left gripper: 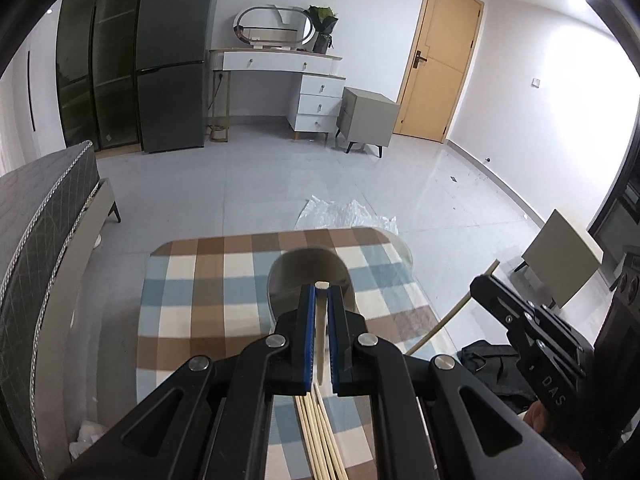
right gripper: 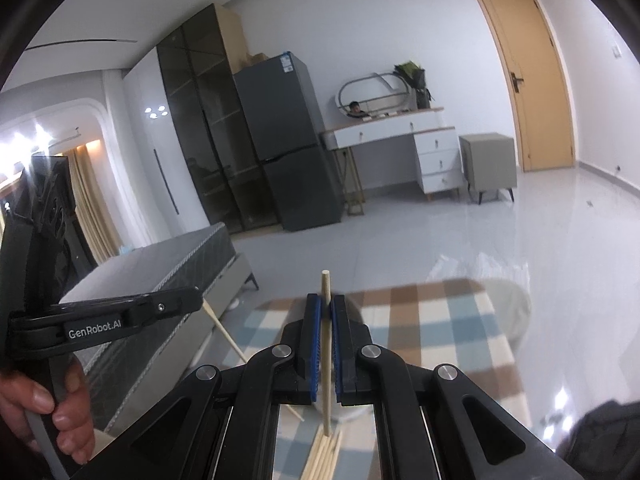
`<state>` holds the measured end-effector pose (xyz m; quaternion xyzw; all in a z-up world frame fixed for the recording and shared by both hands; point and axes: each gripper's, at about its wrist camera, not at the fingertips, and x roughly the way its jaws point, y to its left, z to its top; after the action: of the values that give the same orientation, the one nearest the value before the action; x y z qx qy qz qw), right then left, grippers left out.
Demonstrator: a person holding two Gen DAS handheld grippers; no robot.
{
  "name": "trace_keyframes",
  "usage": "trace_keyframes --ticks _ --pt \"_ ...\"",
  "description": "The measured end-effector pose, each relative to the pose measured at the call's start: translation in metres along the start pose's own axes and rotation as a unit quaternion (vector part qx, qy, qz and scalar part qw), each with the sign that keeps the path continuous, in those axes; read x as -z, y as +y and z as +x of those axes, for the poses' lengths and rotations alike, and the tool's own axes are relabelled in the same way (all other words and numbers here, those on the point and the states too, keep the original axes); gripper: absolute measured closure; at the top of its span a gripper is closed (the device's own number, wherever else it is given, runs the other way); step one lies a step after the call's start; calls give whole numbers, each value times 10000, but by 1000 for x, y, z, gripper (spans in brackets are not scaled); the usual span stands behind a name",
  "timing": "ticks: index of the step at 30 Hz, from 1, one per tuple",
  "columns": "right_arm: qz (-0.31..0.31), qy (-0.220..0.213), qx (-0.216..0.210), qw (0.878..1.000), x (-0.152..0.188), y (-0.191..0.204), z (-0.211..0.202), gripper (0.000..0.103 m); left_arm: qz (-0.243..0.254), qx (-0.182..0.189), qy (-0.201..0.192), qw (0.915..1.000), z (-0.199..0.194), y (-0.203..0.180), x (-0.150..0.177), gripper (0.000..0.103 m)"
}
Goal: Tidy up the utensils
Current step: 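Carry both chopsticks over the utensil holder and open both grippers to drop them in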
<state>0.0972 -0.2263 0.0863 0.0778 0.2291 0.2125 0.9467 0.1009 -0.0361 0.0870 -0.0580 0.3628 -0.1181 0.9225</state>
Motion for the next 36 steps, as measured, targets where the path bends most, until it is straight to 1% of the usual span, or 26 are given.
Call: trace_keyframes --ticks 3,10,13,16,23,25,29,30,36 --pt "-46 -75 -47 10000 -18 0 12 98 -140 114 -77 9998 -1 7 -18 101" --pt "-140 -224 -135 9996 -52 -2 39 98 -102 157 -183 9997 10 13 -55 101" --pt "-213 -259 -168 9993 -61 -1 52 98 -89 160 -222 9996 18 15 -66 101" --pt "-207 -263 -194 9993 -67 -3 68 98 -90 181 -195 9996 29 18 -70 101" --pt "-99 -65 -178 9998 -56 -15 104 98 -76 79 -114 9999 57 24 -70 101" --pt "-89 -59 -259 9996 -54 -17 109 98 -125 102 -67 9998 63 26 -68 101" --pt "-182 32 -310 9993 -45 -17 115 98 -174 122 94 9997 72 32 -59 101" --pt "-227 52 -302 9993 -42 -17 115 98 -181 129 130 9997 73 32 -61 101" --pt "-327 321 -425 9980 -29 -14 121 98 -250 148 430 9987 83 35 -54 101"
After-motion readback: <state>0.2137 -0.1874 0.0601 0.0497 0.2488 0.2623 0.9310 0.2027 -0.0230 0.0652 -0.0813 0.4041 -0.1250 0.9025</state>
